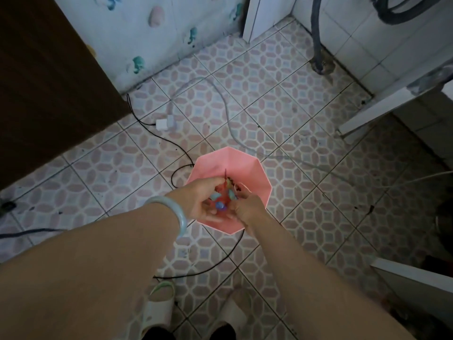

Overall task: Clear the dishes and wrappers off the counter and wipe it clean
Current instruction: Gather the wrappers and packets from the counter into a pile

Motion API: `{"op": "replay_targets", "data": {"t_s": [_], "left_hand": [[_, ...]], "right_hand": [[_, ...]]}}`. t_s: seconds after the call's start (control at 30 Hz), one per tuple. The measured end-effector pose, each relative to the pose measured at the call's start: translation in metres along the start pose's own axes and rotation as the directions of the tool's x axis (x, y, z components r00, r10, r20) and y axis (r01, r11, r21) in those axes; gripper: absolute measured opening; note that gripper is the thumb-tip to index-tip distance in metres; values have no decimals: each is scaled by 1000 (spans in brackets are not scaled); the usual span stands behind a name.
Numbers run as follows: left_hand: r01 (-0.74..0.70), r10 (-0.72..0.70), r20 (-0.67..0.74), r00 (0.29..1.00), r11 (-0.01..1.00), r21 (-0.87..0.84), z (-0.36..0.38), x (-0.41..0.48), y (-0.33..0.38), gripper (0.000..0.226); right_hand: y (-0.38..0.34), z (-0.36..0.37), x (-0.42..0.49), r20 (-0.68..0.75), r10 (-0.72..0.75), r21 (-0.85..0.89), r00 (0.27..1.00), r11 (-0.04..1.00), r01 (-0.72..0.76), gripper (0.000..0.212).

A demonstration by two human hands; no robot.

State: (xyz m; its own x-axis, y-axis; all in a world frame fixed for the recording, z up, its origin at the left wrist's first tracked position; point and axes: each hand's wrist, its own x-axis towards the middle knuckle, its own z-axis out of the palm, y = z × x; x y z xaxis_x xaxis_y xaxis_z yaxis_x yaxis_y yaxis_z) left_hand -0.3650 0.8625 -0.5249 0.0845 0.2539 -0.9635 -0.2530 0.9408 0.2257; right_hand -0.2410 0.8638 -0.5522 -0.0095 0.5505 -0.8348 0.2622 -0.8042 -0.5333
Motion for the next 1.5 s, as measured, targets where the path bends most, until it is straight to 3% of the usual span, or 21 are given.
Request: {"op": "replay_targets", "data": {"t_s": [0.13, 0.4, 0.57, 0.7, 0.87, 1.0, 1.13, 1.3, 1.37, 1.5], "left_hand": [[20, -21, -33, 999, 999, -38, -3, -4, 1, 29], [14, -16, -52, 999, 999, -37, -1, -20, 8, 18], [10, -12, -51, 999, 999, -49, 6, -35, 10, 21], [13, -15, -50, 999, 999, -43, 10, -47, 16, 47], [-7, 4, -59, 998, 999, -47, 22, -85, 25, 47], [-35, 34, -14, 999, 997, -73, 36, -144, 31, 35], [-77, 78, 3, 997, 992, -99, 49, -209, 30, 35], [-112, 117, 52, 992, 990, -90, 64, -290, 15, 34], [-117, 127, 97, 987, 988, -98, 70, -318, 6, 32], [-133, 147, 179, 973, 987, -88, 85, -369, -17, 24]], "right_hand": [[-5, -6, -2, -52, -4, -190, 999, 982, -6, 54], [-18, -16, -24, -46, -10, -180, 999, 984, 1, 19], [-31, -23, -45, -52, -1, -149, 999, 989, -7, 21], [-48, -29, -64, -66, 13, -134, 998, 991, -22, 18], [-83, -39, -112, -37, 47, -40, 998, 998, -48, 22], [-109, -49, -159, -49, 43, 39, 998, 998, -41, 43], [-126, -56, -223, -33, 43, 140, 999, 989, -38, 44], [-132, -73, -317, -58, -23, 319, 998, 947, 40, 27], [-130, -80, -353, -81, -36, 414, 996, 908, 67, 15], [-116, -95, -417, -170, -65, 591, 983, 792, 154, 10]]}}
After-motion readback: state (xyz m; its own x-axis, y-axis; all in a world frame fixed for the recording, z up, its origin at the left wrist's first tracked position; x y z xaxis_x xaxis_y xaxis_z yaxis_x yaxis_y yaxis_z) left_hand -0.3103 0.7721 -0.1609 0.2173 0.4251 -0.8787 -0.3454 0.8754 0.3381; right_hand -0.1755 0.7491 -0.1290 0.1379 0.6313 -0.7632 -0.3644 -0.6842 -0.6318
